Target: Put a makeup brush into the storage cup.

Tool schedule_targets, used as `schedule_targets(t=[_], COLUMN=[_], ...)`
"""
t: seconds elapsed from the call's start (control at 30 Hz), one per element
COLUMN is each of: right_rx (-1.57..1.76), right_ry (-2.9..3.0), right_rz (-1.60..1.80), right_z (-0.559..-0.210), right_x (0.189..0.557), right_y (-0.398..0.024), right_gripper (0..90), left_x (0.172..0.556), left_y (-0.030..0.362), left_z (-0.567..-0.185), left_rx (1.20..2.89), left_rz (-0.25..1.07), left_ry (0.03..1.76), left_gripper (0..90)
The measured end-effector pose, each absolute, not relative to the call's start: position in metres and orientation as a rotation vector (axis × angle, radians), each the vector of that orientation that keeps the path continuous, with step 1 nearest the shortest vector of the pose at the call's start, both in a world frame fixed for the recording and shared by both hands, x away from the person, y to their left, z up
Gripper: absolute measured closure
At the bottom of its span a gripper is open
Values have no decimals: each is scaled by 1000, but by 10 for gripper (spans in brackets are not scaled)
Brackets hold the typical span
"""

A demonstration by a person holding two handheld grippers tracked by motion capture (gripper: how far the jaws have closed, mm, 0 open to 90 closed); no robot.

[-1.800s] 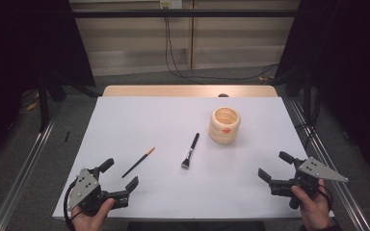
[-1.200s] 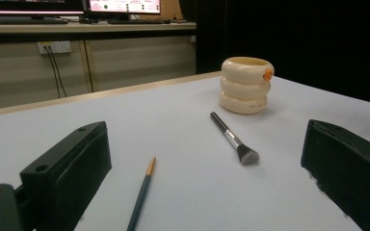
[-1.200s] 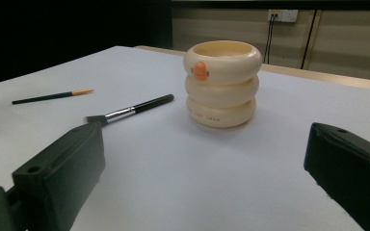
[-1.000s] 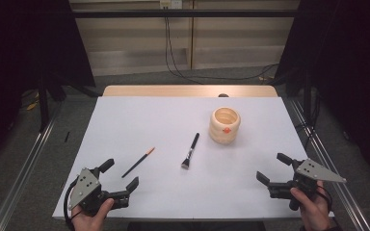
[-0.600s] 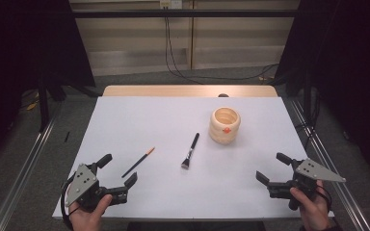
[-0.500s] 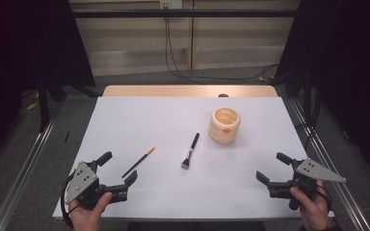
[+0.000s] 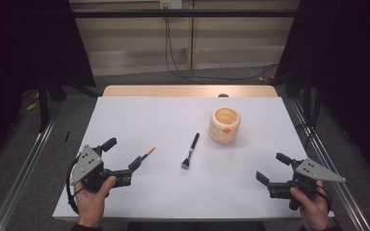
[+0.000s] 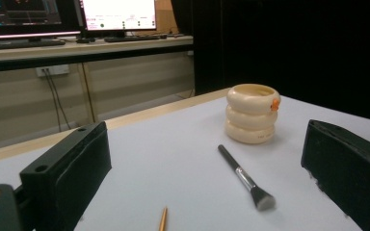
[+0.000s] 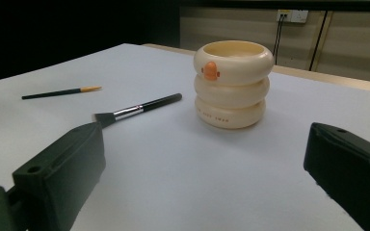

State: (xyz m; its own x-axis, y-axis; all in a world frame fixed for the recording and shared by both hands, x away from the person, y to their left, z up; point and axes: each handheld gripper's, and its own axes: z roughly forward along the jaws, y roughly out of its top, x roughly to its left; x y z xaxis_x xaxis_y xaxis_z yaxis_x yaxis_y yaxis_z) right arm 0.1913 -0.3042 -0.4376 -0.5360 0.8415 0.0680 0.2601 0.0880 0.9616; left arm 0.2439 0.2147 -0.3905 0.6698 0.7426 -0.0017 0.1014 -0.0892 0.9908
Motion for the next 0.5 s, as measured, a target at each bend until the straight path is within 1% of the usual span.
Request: schedule_targets(t=[0.13,0.27,0.43,0.5], right_rx=[1089,1083,1086,1095], right_ry=[1849,1849,1845,1837], right_rz=[1465,1454,1446,1449], right_z=[-438,-438,-438,-438], right_x=[191,189,188,187], right_y=[-305,-307,-307,-306], right_gripper=[5,5,5,5], left_x=[254,264,272,281], left_y=[213,210,206,205], left_z=[-382,-382,-382,-380], left_rx=[1623,1650,1674,1667], left_rz=[609,601,605,616], left_ry=[680,661,662,677], left_gripper=[29,29,22,19])
